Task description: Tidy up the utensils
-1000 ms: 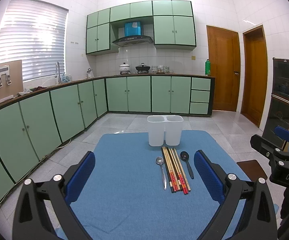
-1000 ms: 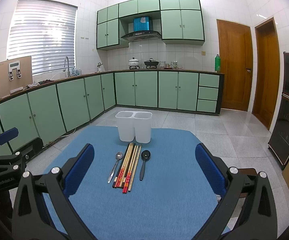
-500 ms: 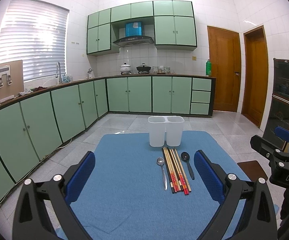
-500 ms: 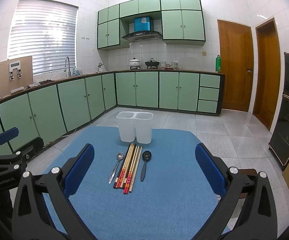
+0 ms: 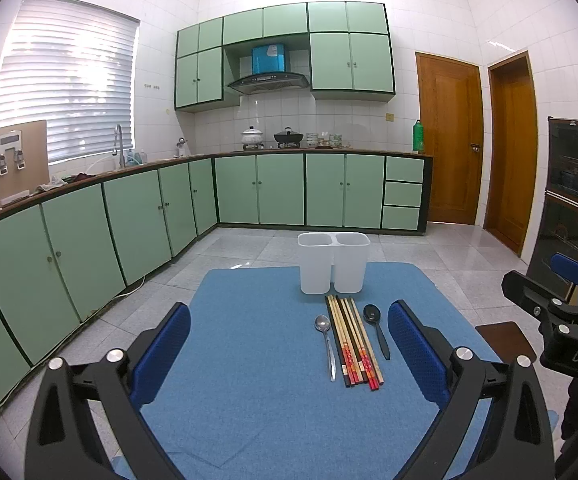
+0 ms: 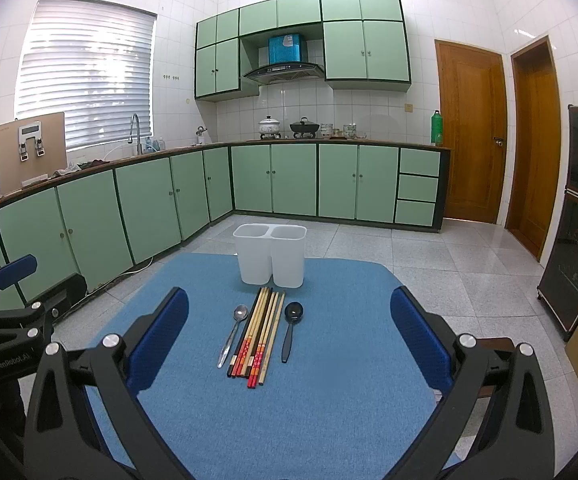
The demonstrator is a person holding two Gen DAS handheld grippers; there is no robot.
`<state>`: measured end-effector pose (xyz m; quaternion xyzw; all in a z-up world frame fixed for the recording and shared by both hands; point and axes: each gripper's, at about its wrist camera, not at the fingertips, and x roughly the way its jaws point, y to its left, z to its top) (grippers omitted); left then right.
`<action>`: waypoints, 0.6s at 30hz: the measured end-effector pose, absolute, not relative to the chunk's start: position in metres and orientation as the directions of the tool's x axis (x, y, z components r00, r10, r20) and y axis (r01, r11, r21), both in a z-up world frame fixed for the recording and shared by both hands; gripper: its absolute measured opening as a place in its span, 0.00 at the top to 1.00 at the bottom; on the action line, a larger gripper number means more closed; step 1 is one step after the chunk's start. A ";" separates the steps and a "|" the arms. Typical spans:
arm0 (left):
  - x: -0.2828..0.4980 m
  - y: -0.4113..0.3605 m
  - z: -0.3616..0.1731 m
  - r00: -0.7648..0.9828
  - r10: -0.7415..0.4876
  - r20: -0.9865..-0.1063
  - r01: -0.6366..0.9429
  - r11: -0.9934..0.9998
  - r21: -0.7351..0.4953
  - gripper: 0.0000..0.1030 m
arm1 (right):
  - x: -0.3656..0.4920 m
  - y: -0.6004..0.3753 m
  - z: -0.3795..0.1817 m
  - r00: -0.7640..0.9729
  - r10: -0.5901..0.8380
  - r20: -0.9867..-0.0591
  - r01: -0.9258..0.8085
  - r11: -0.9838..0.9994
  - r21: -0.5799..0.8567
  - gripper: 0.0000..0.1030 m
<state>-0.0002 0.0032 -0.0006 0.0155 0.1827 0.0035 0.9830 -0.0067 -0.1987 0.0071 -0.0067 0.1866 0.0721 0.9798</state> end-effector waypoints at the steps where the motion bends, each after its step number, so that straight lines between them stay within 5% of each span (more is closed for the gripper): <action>1: 0.000 0.003 0.000 0.933 0.013 -0.359 -0.001 0.999 0.032 0.06 | -0.007 -0.199 0.007 0.920 0.139 -0.367 -0.144 0.989 0.014 0.05; 18: -0.001 0.008 0.000 0.933 0.012 -0.361 -0.002 1.000 0.029 0.06 | -0.008 -0.198 0.010 0.919 0.140 -0.368 -0.144 0.989 0.015 0.05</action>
